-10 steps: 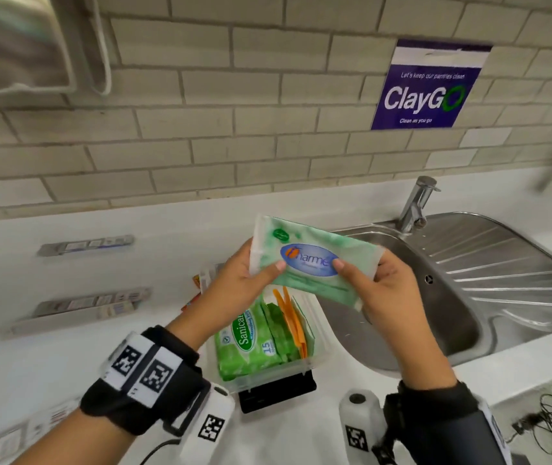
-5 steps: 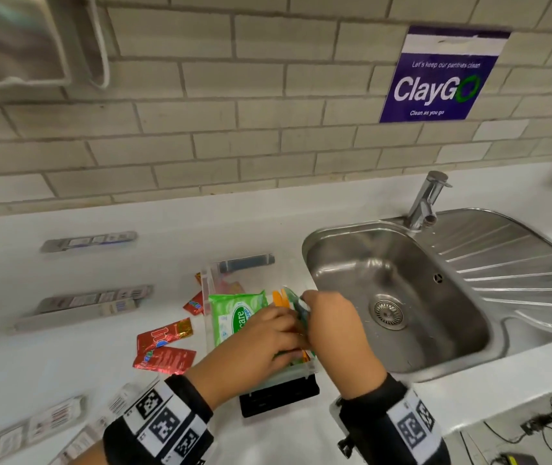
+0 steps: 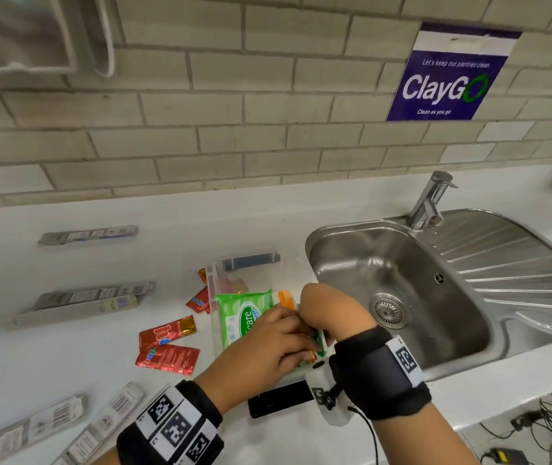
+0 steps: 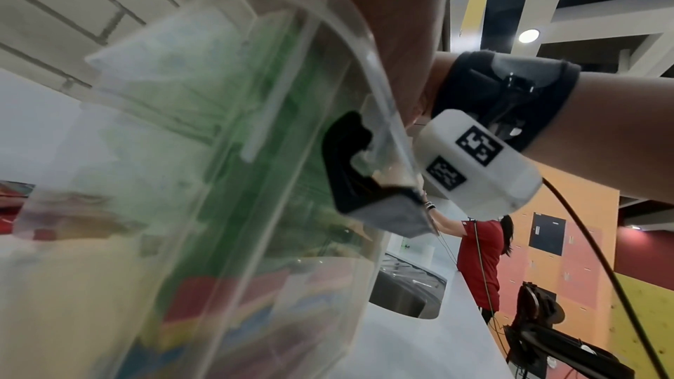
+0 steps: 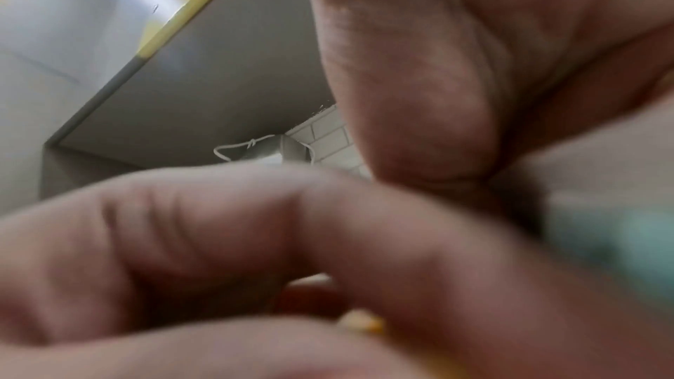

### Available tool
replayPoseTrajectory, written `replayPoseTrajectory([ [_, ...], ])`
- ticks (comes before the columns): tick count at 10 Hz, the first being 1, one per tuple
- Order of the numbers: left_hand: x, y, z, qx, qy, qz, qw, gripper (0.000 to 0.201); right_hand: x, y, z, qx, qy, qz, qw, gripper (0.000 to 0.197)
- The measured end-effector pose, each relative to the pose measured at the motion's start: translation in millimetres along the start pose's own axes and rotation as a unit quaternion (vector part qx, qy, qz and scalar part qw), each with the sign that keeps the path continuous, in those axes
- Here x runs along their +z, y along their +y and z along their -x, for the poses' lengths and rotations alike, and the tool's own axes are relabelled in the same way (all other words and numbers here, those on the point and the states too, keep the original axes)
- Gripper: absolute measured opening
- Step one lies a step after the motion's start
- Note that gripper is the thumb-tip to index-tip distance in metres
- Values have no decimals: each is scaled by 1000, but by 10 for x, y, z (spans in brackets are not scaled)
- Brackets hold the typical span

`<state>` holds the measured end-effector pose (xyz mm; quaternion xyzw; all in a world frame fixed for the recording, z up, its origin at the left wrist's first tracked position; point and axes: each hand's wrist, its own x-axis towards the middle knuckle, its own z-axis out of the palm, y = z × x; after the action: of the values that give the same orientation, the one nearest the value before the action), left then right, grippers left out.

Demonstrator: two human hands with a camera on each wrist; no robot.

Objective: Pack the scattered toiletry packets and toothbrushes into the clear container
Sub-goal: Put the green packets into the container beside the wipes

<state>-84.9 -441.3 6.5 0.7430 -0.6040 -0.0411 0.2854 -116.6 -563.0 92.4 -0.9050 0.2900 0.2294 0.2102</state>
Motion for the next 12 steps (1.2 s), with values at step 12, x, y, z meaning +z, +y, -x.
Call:
replayPoseTrajectory([
  [12, -32, 40, 45, -28, 31, 71, 997, 30, -87, 198, 239, -40, -10, -297, 954, 96],
])
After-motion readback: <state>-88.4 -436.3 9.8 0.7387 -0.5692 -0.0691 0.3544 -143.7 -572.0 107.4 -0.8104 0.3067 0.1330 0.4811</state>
